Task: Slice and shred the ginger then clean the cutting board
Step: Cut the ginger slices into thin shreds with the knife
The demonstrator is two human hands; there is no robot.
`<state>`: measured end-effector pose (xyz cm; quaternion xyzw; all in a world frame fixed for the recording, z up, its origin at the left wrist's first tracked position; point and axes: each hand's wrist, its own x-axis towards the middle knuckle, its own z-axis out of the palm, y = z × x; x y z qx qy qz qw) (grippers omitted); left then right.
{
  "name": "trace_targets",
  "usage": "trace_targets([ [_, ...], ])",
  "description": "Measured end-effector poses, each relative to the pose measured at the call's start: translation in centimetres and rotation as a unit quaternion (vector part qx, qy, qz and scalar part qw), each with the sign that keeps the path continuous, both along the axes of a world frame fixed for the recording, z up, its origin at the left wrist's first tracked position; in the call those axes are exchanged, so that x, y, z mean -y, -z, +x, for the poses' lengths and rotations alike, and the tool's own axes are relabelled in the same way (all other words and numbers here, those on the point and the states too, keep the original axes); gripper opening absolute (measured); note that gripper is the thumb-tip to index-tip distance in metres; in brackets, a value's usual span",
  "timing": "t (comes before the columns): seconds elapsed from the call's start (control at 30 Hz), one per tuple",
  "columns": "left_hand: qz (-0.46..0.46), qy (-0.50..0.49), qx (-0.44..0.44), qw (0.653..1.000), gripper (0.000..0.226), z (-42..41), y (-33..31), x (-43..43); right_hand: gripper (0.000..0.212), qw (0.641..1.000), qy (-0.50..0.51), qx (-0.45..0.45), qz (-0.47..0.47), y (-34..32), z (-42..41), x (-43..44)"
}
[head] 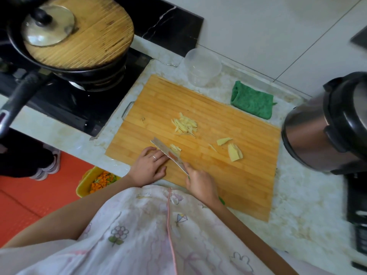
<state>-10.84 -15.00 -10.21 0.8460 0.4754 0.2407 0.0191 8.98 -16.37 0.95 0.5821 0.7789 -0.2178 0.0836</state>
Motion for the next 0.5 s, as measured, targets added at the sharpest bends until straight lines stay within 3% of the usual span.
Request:
trace_targets([
  [0.5,0.021,-0.008,-0.004,1.0,0.035,0.2,-0.2,0.1,0.05,1.0,0.002,0.023,0.014,1.0,-0.3,-0.2],
])
